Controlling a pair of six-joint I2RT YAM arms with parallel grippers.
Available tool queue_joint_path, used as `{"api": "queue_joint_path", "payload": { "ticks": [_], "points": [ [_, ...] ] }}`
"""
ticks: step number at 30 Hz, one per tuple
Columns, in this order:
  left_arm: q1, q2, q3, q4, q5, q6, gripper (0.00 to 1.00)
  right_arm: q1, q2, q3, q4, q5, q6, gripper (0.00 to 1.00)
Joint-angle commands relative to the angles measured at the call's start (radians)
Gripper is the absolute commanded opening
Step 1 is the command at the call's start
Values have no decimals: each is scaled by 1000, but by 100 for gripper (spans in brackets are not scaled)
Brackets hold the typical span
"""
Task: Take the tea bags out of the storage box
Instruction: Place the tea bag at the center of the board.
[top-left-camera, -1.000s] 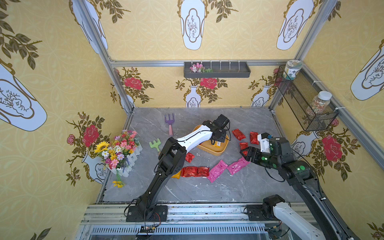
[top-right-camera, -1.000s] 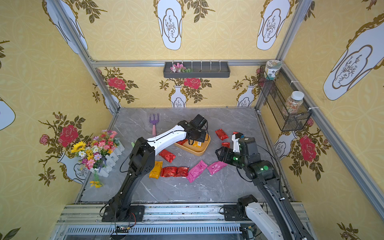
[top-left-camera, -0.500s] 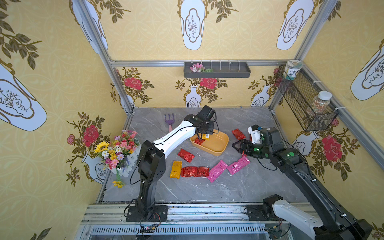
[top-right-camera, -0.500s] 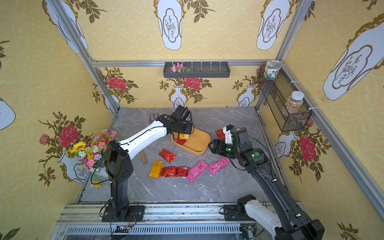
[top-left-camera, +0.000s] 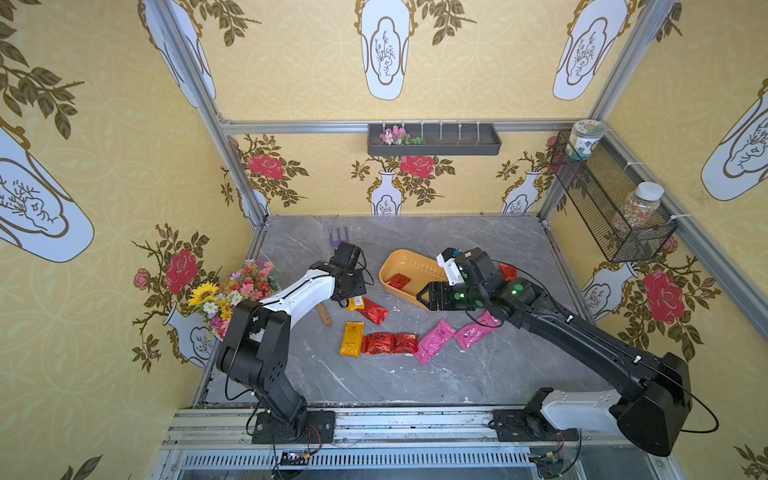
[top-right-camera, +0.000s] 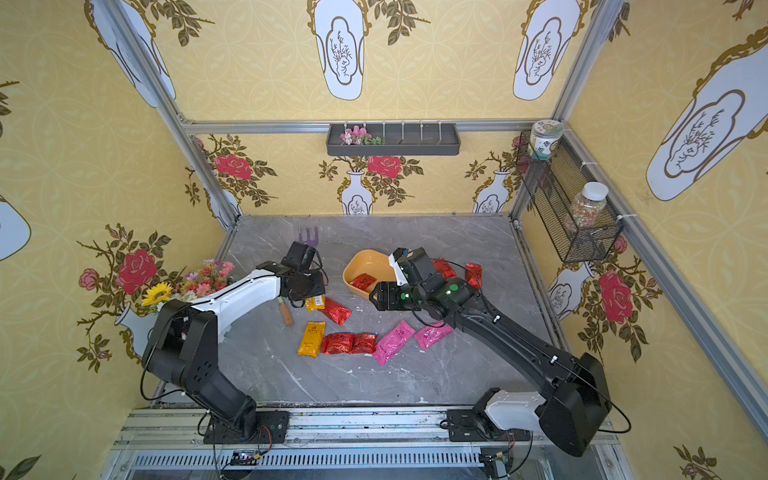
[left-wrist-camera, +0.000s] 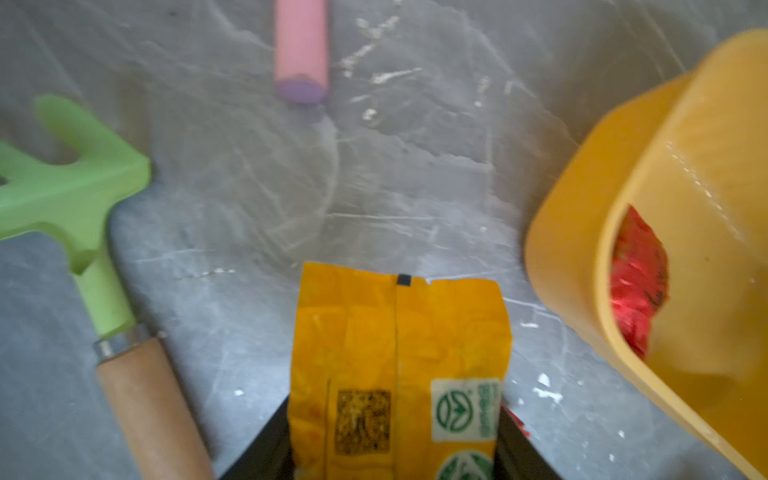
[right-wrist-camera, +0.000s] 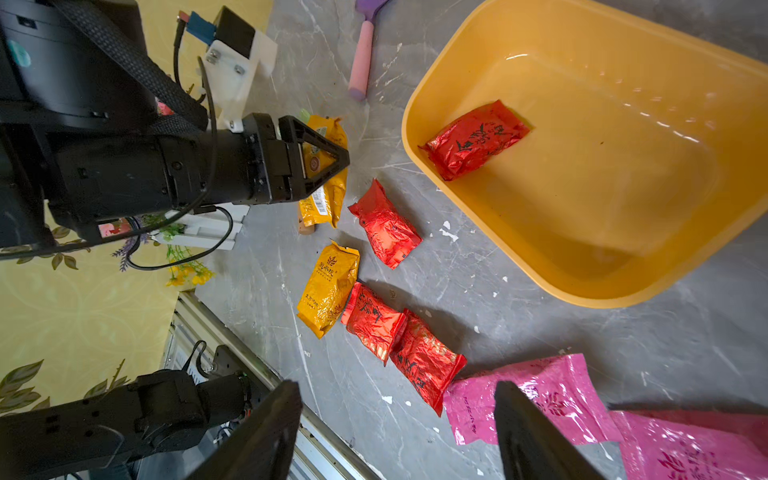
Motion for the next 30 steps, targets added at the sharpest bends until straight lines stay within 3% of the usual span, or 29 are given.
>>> {"api": "queue_joint_path", "payload": {
  "ticks": [1, 17, 30],
  "points": [
    [33, -1, -35, 61, 30, -12, 56, 16, 10, -6, 65, 13, 27, 77],
    [104, 153, -27, 103, 65, 1, 57, 21, -44, -63, 37, 58, 22, 77],
    [104, 65, 7, 48, 42, -6, 82, 18, 96, 101, -32, 146, -106, 82]
  ]
}}
